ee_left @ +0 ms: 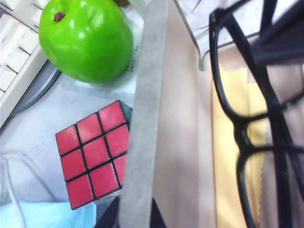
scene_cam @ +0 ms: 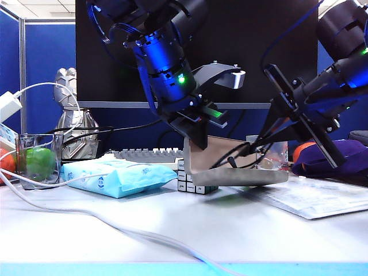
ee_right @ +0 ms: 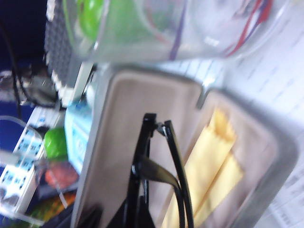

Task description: Pick up the glasses, fold the temples of the glasses, place the glasses into the glasses case, and finally close the glasses case.

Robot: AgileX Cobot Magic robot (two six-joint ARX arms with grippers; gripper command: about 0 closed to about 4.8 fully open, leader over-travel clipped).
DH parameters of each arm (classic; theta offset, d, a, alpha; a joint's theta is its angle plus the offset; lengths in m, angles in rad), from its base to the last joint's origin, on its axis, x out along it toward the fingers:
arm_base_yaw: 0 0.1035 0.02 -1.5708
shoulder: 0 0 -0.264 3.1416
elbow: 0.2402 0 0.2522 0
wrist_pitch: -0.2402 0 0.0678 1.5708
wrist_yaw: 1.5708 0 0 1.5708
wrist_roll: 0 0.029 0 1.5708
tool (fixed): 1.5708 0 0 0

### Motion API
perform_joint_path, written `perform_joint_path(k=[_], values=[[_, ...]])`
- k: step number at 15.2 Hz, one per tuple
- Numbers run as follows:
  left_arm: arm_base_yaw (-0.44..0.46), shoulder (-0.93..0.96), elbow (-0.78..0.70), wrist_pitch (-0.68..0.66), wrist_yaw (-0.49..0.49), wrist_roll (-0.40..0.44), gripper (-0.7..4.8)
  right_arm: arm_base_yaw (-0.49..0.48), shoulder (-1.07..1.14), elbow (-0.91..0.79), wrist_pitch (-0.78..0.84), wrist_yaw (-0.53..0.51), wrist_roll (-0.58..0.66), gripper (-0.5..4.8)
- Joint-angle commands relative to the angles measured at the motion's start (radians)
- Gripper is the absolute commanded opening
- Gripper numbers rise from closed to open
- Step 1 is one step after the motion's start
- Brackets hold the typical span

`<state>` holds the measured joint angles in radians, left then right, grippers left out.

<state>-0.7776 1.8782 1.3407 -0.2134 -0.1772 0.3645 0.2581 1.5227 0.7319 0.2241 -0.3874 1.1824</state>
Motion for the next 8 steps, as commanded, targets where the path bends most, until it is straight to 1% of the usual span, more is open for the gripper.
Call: perform_joint_path(k=[1, 4, 8], values=[[-0.002, -0.009, 0.005, 0.027, -0.006, -0.025, -0.07, 0.006, -0.003, 0.002, -0.011, 0.059, 0.014, -0.02], [-0.003, -0.009, 0.005, 0.028, -0.006, -0.025, -0.07, 0.008, -0.002, 0.002, -0.011, 0.097, 0.037, -0.02], [-0.003, -0.009, 0.005, 0.029, -0.006, -0.025, -0.07, 0.008, -0.001, 0.002, -0.01, 0.099, 0.056, -0.02]])
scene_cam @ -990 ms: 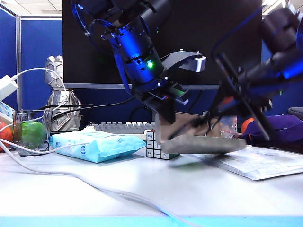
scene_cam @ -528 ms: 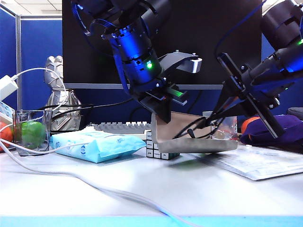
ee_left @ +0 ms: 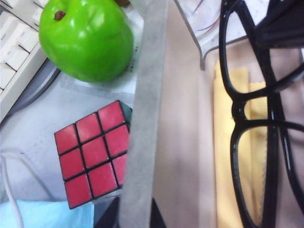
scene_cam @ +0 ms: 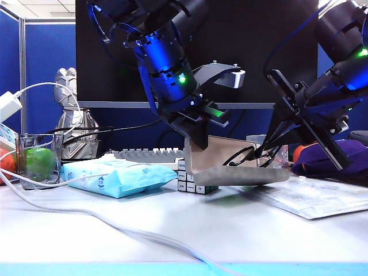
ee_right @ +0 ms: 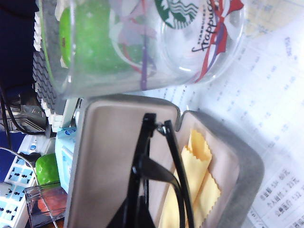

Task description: Pick up the glasses, fold the temples of the glasses, place the glasses into the glasses case, and finally close the glasses case.

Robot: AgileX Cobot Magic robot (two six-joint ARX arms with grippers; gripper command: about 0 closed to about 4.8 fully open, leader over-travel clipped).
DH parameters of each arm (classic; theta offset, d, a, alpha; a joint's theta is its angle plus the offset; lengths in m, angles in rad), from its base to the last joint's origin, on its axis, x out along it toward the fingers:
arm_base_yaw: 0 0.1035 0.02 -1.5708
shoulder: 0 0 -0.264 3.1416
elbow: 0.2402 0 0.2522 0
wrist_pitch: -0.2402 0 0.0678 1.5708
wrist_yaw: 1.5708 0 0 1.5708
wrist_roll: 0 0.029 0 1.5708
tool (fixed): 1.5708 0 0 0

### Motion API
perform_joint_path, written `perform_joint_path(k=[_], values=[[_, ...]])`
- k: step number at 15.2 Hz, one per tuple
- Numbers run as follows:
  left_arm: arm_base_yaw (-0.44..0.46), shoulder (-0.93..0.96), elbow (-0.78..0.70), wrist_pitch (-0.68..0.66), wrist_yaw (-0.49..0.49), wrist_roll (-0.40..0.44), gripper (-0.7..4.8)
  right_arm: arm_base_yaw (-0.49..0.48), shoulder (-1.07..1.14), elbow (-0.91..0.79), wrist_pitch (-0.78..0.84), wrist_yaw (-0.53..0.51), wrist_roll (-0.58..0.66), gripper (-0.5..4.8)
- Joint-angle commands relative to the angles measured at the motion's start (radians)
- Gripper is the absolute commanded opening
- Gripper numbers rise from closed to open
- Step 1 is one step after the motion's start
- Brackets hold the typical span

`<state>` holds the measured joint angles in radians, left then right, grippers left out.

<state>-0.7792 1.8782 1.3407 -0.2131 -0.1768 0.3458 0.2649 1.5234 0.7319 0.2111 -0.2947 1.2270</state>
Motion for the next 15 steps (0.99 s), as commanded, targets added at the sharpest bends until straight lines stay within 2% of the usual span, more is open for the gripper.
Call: perform_joint_path(k=[1, 8, 15], values=[[-0.002, -0.009, 0.005, 0.029, -0.006, -0.006, -0.07, 0.001, -0.002, 0.002, 0.003, 0.007, 0.035, -0.02], [-0.002, -0.009, 0.005, 0.031, -0.006, -0.006, -0.07, 0.076, 0.044, 0.002, 0.058, 0.034, 0.068, -0.02], [-0.002, -0.009, 0.005, 0.029, -0.029, -0.018, -0.07, 0.054, 0.044, 0.001, -0.029, 0.06, 0.079, -0.02]])
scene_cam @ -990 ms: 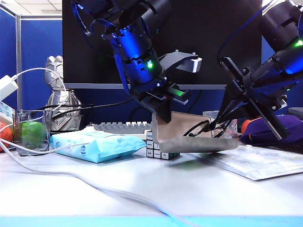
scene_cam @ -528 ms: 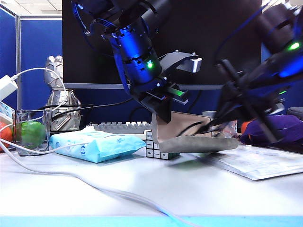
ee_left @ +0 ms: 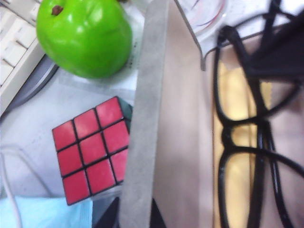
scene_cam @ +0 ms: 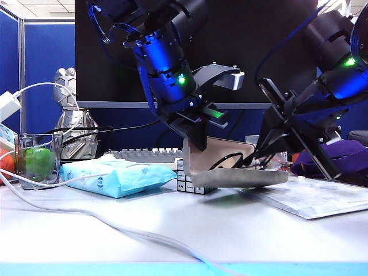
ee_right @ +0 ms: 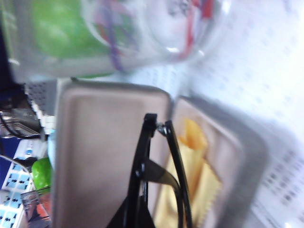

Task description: Pick up the glasses, fold the temples of the glasses, place the glasses into the glasses case, and finally close the glasses case.

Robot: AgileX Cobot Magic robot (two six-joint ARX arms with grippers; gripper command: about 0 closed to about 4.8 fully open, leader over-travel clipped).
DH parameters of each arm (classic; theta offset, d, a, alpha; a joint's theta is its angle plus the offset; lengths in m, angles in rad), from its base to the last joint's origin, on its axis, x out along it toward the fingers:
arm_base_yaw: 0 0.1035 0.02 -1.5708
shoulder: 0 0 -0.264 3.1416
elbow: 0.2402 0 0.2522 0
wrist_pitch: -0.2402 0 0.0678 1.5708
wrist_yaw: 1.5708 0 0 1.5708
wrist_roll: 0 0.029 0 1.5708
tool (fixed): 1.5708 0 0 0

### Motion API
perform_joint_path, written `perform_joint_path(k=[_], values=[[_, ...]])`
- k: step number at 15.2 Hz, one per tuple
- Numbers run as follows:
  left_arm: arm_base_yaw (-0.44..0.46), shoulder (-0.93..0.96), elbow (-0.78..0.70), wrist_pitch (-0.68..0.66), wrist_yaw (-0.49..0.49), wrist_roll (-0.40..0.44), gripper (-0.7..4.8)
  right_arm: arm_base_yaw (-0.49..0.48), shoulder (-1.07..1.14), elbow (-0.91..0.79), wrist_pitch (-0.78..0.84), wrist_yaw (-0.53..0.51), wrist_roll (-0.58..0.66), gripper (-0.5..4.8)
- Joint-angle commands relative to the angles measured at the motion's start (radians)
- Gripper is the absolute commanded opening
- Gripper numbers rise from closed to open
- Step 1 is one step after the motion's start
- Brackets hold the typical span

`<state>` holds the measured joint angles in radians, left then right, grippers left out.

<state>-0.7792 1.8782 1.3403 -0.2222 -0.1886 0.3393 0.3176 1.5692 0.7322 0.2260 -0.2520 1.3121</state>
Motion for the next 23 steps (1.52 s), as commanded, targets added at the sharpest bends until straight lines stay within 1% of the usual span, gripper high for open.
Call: perform_joint_path(k=[1, 3, 6, 8, 9, 10, 11, 12, 17, 18, 19, 21, 22, 23], values=[[-0.002, -0.009, 0.005, 0.04, -0.017, -0.011, -0.07, 0.001, -0.002, -0.003, -0.042, 0.019, -0.004, -0.02], [-0.002, -0.009, 0.005, 0.045, -0.017, -0.011, -0.07, 0.001, -0.002, -0.015, -0.072, 0.034, -0.004, -0.02], [-0.002, -0.009, 0.005, 0.046, -0.017, -0.011, -0.07, 0.001, -0.002, -0.032, -0.072, 0.025, -0.015, 0.02], [-0.002, -0.009, 0.005, 0.046, -0.017, -0.011, -0.07, 0.001, -0.002, -0.032, -0.064, 0.005, -0.04, 0.89], [-0.002, -0.009, 0.005, 0.046, -0.017, -0.011, -0.07, 0.001, -0.002, -0.032, -0.059, -0.008, -0.054, 0.95], [-0.002, -0.009, 0.005, 0.045, -0.017, -0.011, -0.07, 0.001, -0.002, -0.032, -0.049, -0.014, -0.065, 1.17], [-0.002, -0.009, 0.005, 0.045, -0.017, -0.011, -0.07, 0.001, -0.004, -0.032, -0.042, -0.02, -0.067, 1.62], [-0.002, -0.009, 0.005, 0.045, -0.017, -0.011, -0.07, 0.001, -0.005, -0.031, -0.036, -0.021, -0.068, 1.76], [-0.002, -0.009, 0.005, 0.044, -0.017, -0.01, -0.07, -0.01, -0.055, -0.031, -0.035, -0.033, -0.134, 1.81], [-0.001, -0.009, 0.005, 0.044, -0.018, 0.0, -0.07, -0.023, -0.08, -0.03, -0.036, -0.029, -0.161, 1.81], [0.0, -0.009, 0.005, 0.044, -0.017, 0.027, -0.07, -0.039, -0.103, -0.03, -0.044, -0.027, -0.188, 1.81], [0.0, -0.009, 0.005, 0.045, -0.019, 0.05, -0.07, -0.073, -0.149, -0.03, -0.097, -0.005, -0.243, 1.8], [0.0, -0.009, 0.005, 0.045, -0.035, 0.053, -0.07, -0.094, -0.172, -0.03, -0.15, 0.0, -0.277, 1.8], [0.0, -0.009, 0.005, 0.045, -0.05, 0.058, -0.07, -0.1, -0.183, -0.03, -0.203, 0.004, -0.312, 1.6]])
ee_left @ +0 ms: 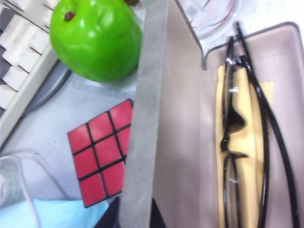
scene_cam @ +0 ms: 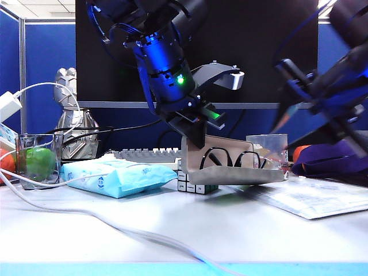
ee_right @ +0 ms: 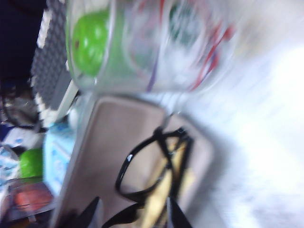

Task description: Pick up the glasses, fold the temples of the glasses, place the glasses into the glasses case, and finally close the glasses case.

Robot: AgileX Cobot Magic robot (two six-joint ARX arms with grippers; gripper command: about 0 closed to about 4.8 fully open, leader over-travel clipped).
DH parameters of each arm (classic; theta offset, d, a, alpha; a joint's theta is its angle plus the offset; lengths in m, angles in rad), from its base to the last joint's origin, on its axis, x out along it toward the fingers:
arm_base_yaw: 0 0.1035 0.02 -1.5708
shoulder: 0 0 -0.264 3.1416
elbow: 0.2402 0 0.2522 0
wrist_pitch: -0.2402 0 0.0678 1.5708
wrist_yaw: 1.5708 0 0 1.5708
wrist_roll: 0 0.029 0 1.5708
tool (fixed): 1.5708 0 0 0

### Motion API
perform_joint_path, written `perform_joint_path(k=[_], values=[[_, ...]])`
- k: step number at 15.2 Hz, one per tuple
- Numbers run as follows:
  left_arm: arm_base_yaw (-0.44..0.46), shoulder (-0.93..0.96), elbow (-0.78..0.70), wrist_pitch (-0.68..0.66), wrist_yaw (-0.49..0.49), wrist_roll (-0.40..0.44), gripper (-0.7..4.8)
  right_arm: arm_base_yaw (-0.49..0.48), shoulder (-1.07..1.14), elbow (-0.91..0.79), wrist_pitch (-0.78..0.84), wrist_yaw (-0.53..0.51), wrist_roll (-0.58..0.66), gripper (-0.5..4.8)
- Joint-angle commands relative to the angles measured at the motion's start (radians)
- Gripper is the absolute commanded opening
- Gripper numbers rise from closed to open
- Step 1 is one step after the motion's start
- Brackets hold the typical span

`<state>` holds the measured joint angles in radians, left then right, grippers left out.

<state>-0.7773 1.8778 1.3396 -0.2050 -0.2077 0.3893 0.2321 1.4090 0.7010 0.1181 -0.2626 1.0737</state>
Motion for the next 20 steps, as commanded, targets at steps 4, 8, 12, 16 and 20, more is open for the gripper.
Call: perform_joint_path(k=[4, 8, 12, 16, 20], values=[[-0.002, -0.009, 0.006, 0.031, -0.015, 0.051, -0.07, 0.012, 0.004, -0.003, -0.163, -0.046, -0.166, -0.04], [-0.005, -0.009, 0.006, 0.031, 0.174, 0.082, -0.07, 0.015, 0.06, -0.003, -0.066, -0.044, -0.166, -0.04], [-0.006, -0.009, 0.006, 0.031, 0.2, 0.082, -0.07, 0.015, 0.145, -0.004, -0.092, -0.055, -0.168, -0.04], [-0.006, -0.009, 0.006, 0.028, 0.013, 0.068, -0.07, 0.016, 0.156, -0.005, -0.084, -0.108, -0.249, -0.04], [-0.002, -0.008, 0.006, 0.016, -0.014, 0.061, -0.07, 0.016, 0.124, -0.005, -0.089, -0.204, -0.253, -0.04]])
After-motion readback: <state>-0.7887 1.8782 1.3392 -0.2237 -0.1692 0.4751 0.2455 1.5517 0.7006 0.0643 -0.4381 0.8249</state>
